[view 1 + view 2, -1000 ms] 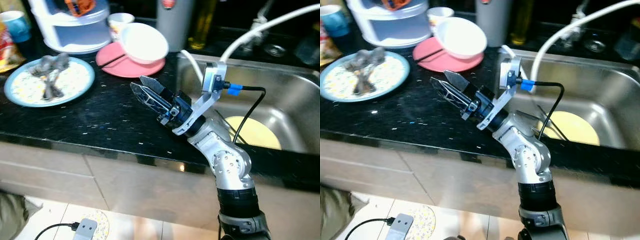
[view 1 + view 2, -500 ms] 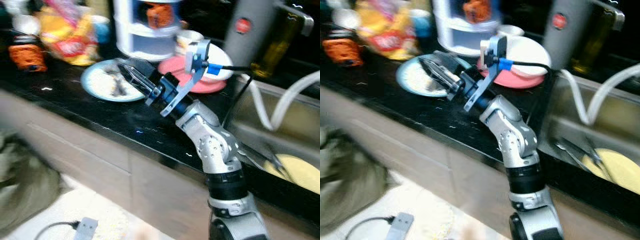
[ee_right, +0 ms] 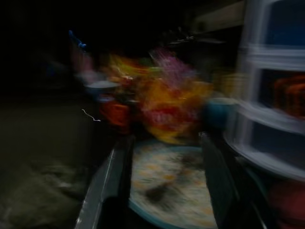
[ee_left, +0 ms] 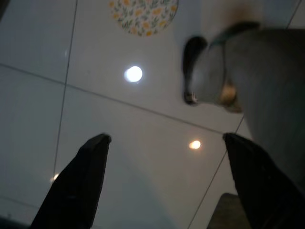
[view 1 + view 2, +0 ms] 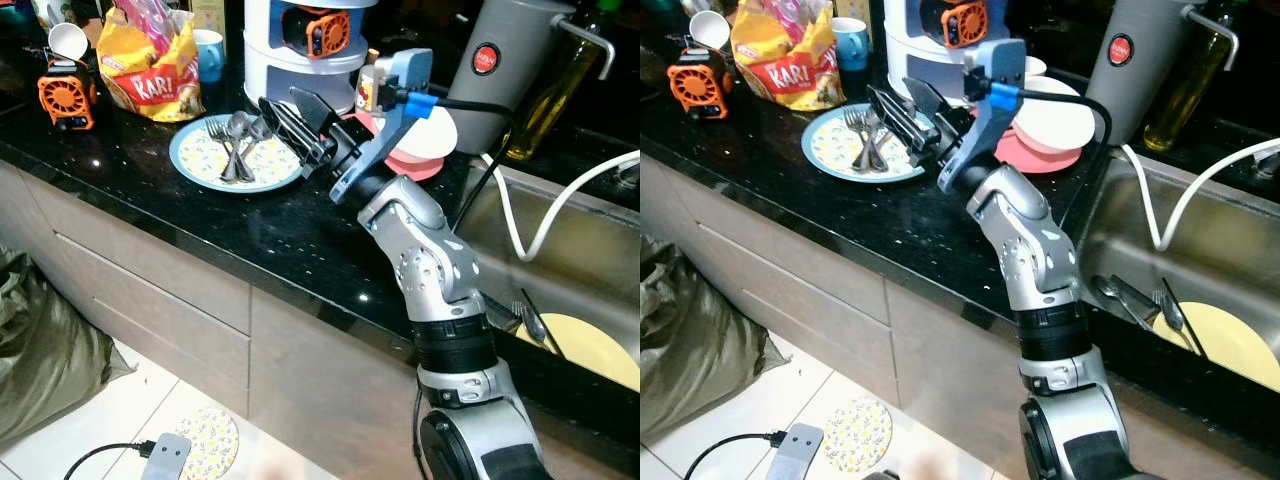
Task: Kitchen organization
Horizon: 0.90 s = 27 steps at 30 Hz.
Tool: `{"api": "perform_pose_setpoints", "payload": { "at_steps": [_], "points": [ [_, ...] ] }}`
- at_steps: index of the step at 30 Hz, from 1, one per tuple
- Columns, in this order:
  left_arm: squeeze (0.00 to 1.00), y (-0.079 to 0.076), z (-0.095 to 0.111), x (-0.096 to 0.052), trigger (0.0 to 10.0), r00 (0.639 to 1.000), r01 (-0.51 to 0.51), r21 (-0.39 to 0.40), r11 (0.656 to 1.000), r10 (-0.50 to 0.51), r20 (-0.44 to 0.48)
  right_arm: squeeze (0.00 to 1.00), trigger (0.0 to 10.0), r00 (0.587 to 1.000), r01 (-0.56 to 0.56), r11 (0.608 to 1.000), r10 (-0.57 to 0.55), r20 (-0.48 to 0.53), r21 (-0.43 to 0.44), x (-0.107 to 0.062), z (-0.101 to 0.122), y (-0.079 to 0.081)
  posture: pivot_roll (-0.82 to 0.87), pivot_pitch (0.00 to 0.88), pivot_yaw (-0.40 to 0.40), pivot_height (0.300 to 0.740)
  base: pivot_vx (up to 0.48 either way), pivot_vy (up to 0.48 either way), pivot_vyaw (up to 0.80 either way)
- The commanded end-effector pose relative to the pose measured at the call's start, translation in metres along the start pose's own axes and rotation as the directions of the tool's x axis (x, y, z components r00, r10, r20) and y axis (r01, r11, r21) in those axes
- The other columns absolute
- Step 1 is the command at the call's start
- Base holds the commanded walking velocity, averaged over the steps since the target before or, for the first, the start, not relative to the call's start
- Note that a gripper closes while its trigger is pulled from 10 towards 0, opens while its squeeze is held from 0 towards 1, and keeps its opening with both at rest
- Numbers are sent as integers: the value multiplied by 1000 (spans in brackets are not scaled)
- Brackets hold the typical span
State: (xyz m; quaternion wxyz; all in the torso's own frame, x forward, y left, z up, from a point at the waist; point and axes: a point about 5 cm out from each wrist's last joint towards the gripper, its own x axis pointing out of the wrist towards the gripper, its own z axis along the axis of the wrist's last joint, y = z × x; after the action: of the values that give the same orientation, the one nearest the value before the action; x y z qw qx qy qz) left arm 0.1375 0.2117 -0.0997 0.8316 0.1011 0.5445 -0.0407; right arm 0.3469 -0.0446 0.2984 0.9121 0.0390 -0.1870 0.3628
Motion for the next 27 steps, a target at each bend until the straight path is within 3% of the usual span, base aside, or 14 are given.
{"api": "perform_pose_setpoints", "payload": {
  "at_steps": [1, 4, 7, 12, 17, 20, 27],
  "points": [
    [0, -3, 0, 0, 10000, 1000, 11, 11, 1000, -11, -5, 0, 10000, 997, 58, 991, -64, -45, -123, 9, -2, -4, 97, 81, -77, 740, 0, 0, 0],
    [0, -4, 0, 0, 10000, 1000, 15, 16, 1000, -15, -5, 0, 10000, 994, 79, 985, -90, -67, -154, 16, -3, -6, 101, 87, -80, 740, 0, 0, 0],
    [0, -8, -2, 1, 10000, 1000, 28, 22, 999, -27, -9, 0, 10000, 984, 114, 965, -143, -110, -237, 37, 1, -13, 112, 92, -90, 740, 0, 0, 0],
    [0, -10, -5, 0, 10000, 999, 33, 19, 999, -33, -14, 0, 10000, 978, 123, 953, -163, -128, -276, 47, 3, -13, 121, 105, -99, 740, 0, 0, 0],
    [0, -13, -11, 0, 10000, 999, 39, 16, 999, -39, -26, 0, 10000, 984, 66, 947, -115, -139, -314, 63, 4, 1, 131, 122, -106, 740, 0, 0, 0],
    [0, -16, -16, -1, 10000, 998, 43, 11, 999, -43, -35, 0, 10000, 978, 42, 919, -118, -170, -391, 74, 1, 7, 151, 148, -126, 740, 0, 0, 0],
    [0, -20, -20, -1, 10000, 998, 50, -6, 999, -50, -34, 0, 10000, 963, 67, 872, -185, -198, -486, 79, 0, 3, 162, 171, -137, 740, 0, 0, 0]
  ]
}}
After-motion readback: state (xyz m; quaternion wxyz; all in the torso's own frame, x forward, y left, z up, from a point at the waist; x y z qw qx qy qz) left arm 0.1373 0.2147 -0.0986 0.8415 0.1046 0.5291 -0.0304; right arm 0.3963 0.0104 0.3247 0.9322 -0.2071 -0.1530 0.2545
